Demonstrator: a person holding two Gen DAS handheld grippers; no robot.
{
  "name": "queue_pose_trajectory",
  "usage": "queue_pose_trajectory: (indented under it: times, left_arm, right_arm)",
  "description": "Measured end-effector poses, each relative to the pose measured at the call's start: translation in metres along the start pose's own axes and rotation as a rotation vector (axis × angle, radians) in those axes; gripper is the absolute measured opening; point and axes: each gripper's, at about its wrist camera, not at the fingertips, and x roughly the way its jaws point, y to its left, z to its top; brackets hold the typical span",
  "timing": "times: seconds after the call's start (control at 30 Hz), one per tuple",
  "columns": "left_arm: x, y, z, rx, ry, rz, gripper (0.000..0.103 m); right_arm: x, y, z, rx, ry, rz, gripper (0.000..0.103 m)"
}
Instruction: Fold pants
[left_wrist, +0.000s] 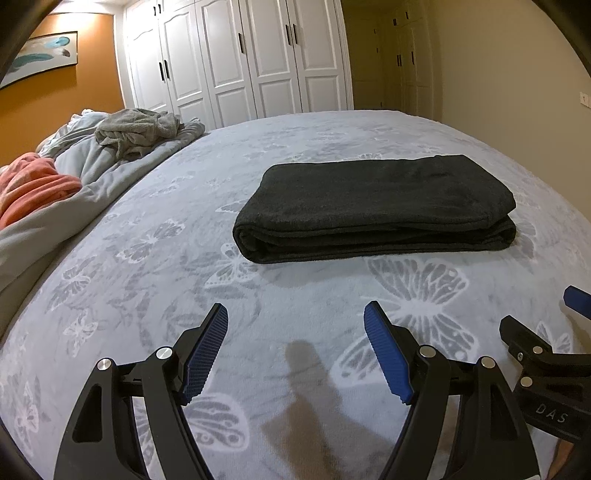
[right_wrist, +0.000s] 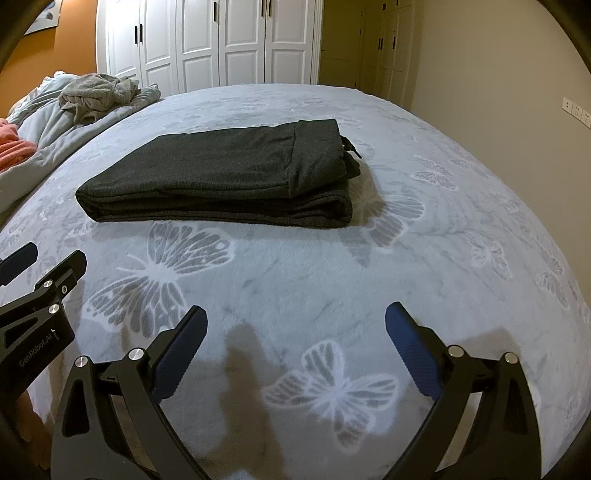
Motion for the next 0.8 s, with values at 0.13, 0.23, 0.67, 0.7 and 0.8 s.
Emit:
queue_pose_trajectory:
  times: [0.13,0.23,0.67,0.7,0.8]
  left_arm:
    - [0.0012,0.0003,0.0001,-0.007,0.016,0.011,0.086]
    - [-0.0009,0.0001,-0.0004,-0.007,0.007,0.027,0.086]
    - [-0.0061,0.0024,-0.0009,-0.013,-0.009,0.028,0.086]
    - [-0.0056,0.0026,-0.0009,-0.014,-0.006,0.029,0.086]
    - [-0.0062,0.0024,-0.001,-0.012,-0.009,0.03,0.086]
  right_arm:
    - [-0.0002,0.0003,-0.0004,0.0,0.001,0.001,0.095]
    - [0.0002,0.0003,-0.0002,-0.001,0.001,0.001,0.095]
    - [0.0003,0.0009,-0.0003,-0.004,0.001,0.0,0.095]
    - [0.0005,0.0008,-0.0001,-0.005,0.001,0.0,0.095]
    - [0.0005,0.0007,-0.0002,-0.004,0.001,0.001,0.095]
